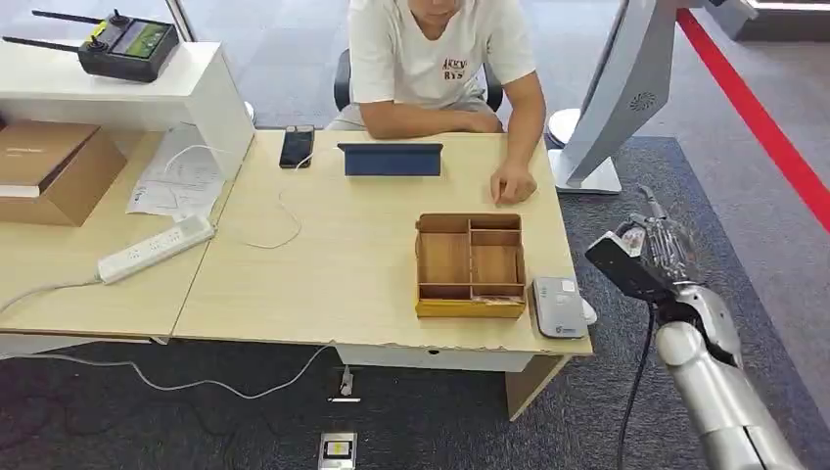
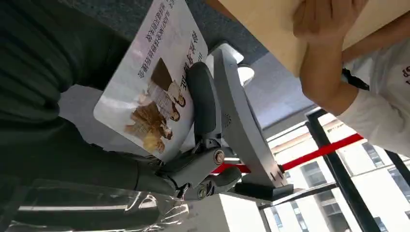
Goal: Pass the card to the sensor for recognition and then transmit it.
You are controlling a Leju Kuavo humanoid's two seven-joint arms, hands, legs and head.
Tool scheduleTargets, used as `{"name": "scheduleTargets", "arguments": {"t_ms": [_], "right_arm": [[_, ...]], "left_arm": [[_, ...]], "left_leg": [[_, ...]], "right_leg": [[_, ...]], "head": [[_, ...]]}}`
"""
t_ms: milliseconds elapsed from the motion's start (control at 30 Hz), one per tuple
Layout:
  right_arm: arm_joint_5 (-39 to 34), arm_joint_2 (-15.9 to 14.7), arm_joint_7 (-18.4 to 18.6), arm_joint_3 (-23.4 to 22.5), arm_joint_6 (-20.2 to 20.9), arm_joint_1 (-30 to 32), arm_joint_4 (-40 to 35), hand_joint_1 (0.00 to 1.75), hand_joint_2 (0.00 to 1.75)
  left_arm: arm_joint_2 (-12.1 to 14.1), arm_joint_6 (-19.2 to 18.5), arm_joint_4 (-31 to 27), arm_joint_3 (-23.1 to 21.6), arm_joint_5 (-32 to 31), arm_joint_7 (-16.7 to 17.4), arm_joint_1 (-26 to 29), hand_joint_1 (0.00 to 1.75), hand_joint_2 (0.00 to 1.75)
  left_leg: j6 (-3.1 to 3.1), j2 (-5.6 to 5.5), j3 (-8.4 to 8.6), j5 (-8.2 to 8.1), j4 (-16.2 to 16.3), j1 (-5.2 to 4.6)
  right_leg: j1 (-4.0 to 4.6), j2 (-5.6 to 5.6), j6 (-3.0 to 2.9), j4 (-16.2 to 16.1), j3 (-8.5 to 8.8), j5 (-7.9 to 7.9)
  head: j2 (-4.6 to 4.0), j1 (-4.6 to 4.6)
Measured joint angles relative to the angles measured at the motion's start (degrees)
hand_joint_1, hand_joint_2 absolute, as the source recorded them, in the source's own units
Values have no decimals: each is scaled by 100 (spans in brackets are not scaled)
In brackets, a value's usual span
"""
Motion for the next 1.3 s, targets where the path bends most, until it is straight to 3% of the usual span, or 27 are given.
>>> {"name": "scheduleTargets", "arguments": {"t_ms": [667,1300], "right_arm": [[466,446,83,566,-61,64,391,175,175],[260,485,-109,688,-230,12,1174,175,175]], "left_arm": [[-13,0,0,0,-59,87,-16,0,0],[-13,74,0,7,-24,114,-20,0,0]], "left_leg": [[0,0,-1,0,-1,0],[0,1,0,0,0,0]], "right_leg": [[0,0,0,0,-1,0],[0,0,0,0,-3,0]], "head": [[0,0],[0,0]]}}
